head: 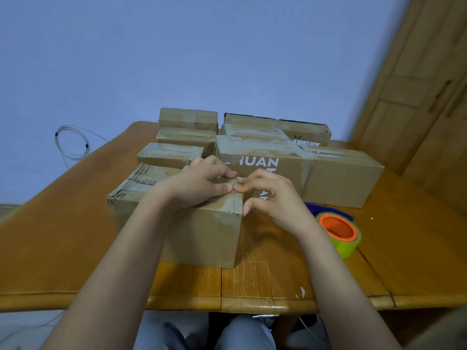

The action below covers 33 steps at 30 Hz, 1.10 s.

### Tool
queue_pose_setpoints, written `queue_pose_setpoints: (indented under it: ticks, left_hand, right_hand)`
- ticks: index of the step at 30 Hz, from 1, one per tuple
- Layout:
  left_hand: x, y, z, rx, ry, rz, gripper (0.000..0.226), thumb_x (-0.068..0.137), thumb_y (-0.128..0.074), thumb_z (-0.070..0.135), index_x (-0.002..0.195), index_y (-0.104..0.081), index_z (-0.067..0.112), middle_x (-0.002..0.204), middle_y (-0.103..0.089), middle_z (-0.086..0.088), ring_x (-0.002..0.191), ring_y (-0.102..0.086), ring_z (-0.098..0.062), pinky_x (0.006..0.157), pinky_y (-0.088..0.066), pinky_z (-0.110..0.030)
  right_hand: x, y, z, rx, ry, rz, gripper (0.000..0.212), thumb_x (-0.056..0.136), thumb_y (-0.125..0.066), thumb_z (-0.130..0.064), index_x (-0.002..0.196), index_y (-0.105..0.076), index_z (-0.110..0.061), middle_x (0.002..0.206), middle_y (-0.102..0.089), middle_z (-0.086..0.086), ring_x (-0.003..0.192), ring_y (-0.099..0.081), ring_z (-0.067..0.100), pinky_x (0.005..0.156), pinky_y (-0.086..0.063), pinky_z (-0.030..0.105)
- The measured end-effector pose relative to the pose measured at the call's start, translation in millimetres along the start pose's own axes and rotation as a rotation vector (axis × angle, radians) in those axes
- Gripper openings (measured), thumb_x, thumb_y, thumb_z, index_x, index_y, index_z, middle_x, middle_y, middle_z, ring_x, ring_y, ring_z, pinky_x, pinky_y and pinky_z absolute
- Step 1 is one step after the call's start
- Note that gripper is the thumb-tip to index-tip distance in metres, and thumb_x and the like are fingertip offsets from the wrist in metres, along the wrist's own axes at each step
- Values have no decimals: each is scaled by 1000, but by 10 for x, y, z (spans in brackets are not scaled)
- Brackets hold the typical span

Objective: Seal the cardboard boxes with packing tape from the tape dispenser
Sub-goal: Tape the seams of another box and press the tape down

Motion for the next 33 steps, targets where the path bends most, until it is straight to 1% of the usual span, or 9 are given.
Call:
queue_pose_setpoints:
  ticks: [3, 8, 12, 14, 16, 19, 22, 27, 33]
  left_hand:
    - [-10, 3, 5, -3, 1, -7, 36, 96, -53, 37, 131, -53, 32, 123, -42, 15, 127, -27, -9, 114, -19, -37]
    - [-57, 35, 72, 15, -9, -19, 42, 95, -55, 36, 136, -51, 27, 128, -44, 9, 127, -30, -10, 112, -23, -33]
    - [-132, 136, 143, 90, 0, -1, 57, 91, -62, 33, 141, -43, 13, 138, -43, 0, 121, -45, -10, 96, -33, -17]
    - [-217, 160, 184, 191, 18, -8, 60, 91, -61, 35, 142, -39, 12, 142, -38, -1, 125, -43, -13, 97, -33, -19]
    - [-331, 140, 195, 295, 51, -28, 58, 93, -54, 43, 142, -39, 14, 146, -33, -1, 132, -36, -16, 105, -31, -27]
    - [-514, 86, 147, 382, 138, -49, 60, 93, -44, 55, 141, -41, 18, 148, -34, -1, 135, -31, -21, 111, -30, -37]
    - [-657, 36, 173, 348, 142, -42, 63, 94, -42, 56, 146, -35, 21, 154, -29, 2, 141, -25, -21, 116, -22, -39]
    - [-750, -113, 283, 227, 83, -60, 73, 81, -34, 71, 146, -31, 38, 155, -24, 20, 145, -13, -4, 114, 11, -55]
    - [-687, -216, 474, 81, -95, -110, 72, 76, -38, 69, 142, -38, 42, 150, -28, 28, 142, -13, 6, 115, 11, -51]
  right_hand:
    - [-27, 18, -4, -10, -15, -6, 37, 67, -72, -43, 99, -76, -25, 95, -64, -18, 114, -57, 0, 100, -39, 52]
    - [-57, 53, -28, -88, -33, -29, 30, 81, -69, -4, 107, -74, -17, 108, -65, -7, 117, -54, 11, 102, -41, 45]
    - [-77, -38, -124, -273, 35, -85, 26, 77, -71, -11, 99, -64, -23, 123, -53, -17, 126, -36, 9, 109, -25, 53]
    - [-110, -92, -176, -245, 41, -140, 26, 78, -70, -12, 91, -54, -28, 130, -46, -23, 134, -27, 4, 116, -12, 52]
    - [-162, -103, -222, -192, -1, -194, 34, 79, -71, -11, 84, -47, -34, 131, -51, -17, 135, -32, 5, 119, -2, 48]
    - [-255, -44, -343, -195, 36, -174, 27, 73, -74, -28, 82, -49, -34, 110, -63, -6, 113, -51, 9, 114, -19, 51]
    - [-361, -21, -501, -232, 125, -134, 34, 65, -67, -51, 85, -59, -25, 88, -56, -12, 90, -49, 10, 90, -42, 41]
    - [-540, 32, -710, -245, 202, -35, 43, 63, -68, -58, 81, -63, -19, 79, -40, -25, 83, -36, 3, 71, -34, 18]
    - [-667, 181, -724, -212, 149, -72, 45, 67, -65, -64, 83, -62, -22, 82, -44, -17, 87, -43, 11, 74, -43, 32]
Point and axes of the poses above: each hand's wrist, its own x-axis towards the middle knuckle, its own y-axis out of the back of the hand, z = x × y, the point moved 7 cm from there along x, towards the middle knuckle
